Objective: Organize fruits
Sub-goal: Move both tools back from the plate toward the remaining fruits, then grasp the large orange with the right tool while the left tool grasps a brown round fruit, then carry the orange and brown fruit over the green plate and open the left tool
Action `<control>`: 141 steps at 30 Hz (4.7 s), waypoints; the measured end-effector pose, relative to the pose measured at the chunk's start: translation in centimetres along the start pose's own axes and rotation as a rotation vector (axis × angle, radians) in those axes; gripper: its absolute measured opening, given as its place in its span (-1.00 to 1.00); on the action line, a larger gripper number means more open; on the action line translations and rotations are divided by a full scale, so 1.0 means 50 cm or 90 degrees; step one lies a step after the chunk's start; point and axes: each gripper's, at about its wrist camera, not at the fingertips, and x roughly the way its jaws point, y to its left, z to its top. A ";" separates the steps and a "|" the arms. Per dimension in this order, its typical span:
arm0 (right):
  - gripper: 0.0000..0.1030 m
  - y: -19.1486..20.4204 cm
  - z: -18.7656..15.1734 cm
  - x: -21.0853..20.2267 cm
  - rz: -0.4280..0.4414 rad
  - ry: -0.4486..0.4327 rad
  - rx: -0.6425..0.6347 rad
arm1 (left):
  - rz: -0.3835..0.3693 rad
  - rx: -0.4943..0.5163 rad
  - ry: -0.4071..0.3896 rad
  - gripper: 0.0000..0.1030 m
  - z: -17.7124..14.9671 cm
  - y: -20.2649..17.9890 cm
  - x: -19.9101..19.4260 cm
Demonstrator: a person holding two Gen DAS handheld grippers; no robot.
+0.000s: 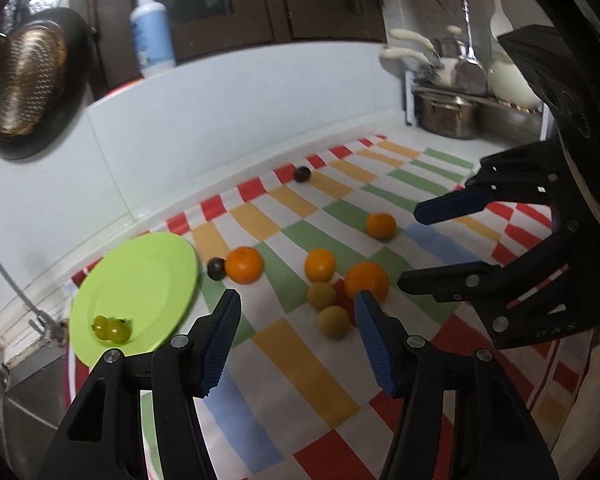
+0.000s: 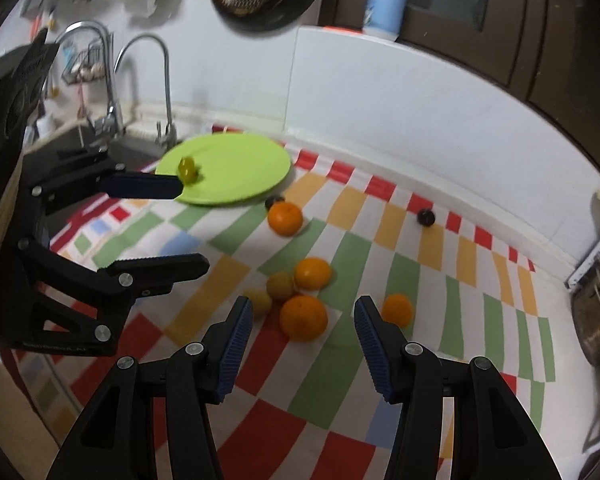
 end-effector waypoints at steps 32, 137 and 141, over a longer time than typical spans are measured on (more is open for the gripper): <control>-0.09 -0.041 -0.021 0.163 0.090 0.104 -0.005 | -0.142 -0.006 0.119 -0.45 -0.024 -0.007 0.160; -0.21 0.075 0.384 0.417 0.154 0.084 0.066 | 0.179 -0.356 0.115 -0.47 -0.016 0.489 0.165; -0.21 0.074 0.384 0.454 0.167 0.109 0.080 | 0.175 -0.361 0.139 -0.47 -0.028 0.501 0.194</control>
